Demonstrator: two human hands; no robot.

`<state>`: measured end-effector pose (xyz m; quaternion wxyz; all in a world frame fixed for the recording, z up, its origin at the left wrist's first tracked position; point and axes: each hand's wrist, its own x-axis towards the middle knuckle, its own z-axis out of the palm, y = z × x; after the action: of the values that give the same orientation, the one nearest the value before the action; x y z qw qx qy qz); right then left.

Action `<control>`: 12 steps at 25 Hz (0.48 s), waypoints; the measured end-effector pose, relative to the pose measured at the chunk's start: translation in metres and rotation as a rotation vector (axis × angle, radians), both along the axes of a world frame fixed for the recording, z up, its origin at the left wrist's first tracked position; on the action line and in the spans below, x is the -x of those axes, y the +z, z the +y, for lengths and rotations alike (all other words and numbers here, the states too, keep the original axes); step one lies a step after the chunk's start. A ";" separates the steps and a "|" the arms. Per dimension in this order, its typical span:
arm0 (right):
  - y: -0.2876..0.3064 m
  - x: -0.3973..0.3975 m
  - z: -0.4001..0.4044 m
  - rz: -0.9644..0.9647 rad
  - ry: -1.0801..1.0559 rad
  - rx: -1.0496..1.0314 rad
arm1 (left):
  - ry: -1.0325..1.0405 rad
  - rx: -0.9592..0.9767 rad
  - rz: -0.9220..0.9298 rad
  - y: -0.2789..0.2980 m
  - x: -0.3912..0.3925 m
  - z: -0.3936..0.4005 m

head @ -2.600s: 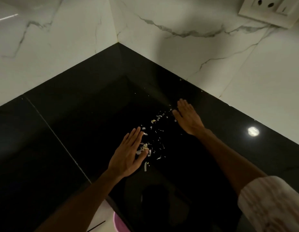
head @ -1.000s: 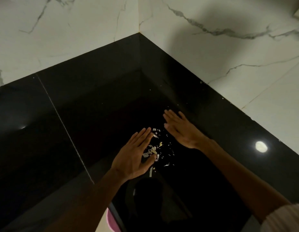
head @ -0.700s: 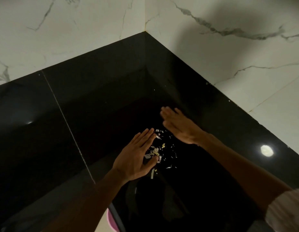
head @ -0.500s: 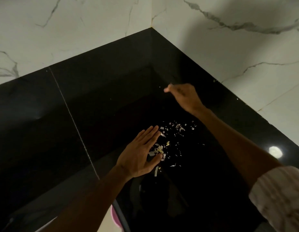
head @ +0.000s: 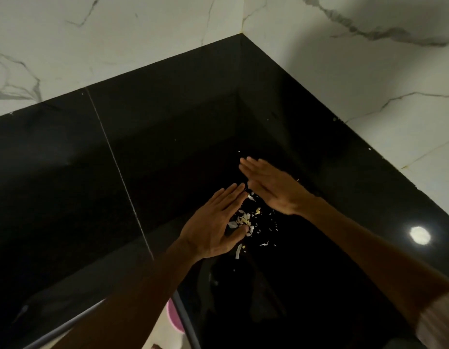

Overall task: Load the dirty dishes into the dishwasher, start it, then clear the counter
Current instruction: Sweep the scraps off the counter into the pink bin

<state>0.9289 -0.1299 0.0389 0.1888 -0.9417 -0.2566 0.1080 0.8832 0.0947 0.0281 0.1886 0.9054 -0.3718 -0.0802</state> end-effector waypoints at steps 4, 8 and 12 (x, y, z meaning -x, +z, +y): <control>0.018 0.051 -0.032 0.149 -0.269 -0.397 | 0.055 0.055 0.047 -0.003 -0.001 0.002; 0.007 0.028 -0.055 -0.008 -0.548 -0.016 | 0.010 -0.150 -0.019 -0.001 -0.003 -0.003; -0.001 0.060 0.009 0.007 -0.304 0.142 | 0.069 -0.147 0.040 0.003 0.002 -0.011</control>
<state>0.8694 -0.1211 0.0379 0.1369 -0.9802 -0.1024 0.0995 0.8807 0.0834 0.0309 0.1316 0.9274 -0.3294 -0.1190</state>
